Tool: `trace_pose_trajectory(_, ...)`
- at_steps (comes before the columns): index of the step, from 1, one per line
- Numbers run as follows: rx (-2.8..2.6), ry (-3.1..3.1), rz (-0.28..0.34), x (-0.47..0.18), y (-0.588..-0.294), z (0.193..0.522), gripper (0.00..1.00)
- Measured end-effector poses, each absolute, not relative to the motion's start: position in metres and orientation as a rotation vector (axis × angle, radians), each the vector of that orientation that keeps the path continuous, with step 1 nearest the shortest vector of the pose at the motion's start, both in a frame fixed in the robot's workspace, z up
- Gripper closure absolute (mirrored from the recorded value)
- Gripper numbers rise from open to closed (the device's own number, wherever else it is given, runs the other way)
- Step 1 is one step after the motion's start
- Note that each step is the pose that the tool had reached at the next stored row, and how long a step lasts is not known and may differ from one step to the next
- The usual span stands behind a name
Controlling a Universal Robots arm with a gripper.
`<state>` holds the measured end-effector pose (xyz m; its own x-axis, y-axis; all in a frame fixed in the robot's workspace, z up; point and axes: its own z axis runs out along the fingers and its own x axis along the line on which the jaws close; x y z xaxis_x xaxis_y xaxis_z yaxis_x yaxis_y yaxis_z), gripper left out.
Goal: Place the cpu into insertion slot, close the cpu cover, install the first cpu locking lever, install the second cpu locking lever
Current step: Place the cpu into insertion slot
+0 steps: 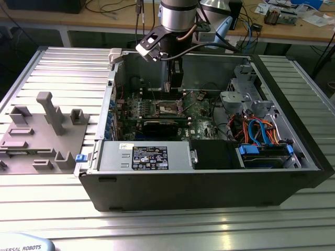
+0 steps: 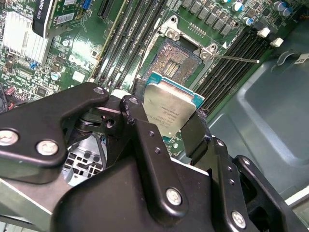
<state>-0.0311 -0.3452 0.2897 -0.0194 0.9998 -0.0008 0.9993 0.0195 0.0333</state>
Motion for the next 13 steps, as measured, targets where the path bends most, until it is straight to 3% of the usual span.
trace_pose_trajectory(13,2.183,2.226,0.036,-0.0311,-0.3452,0.2868,0.46)
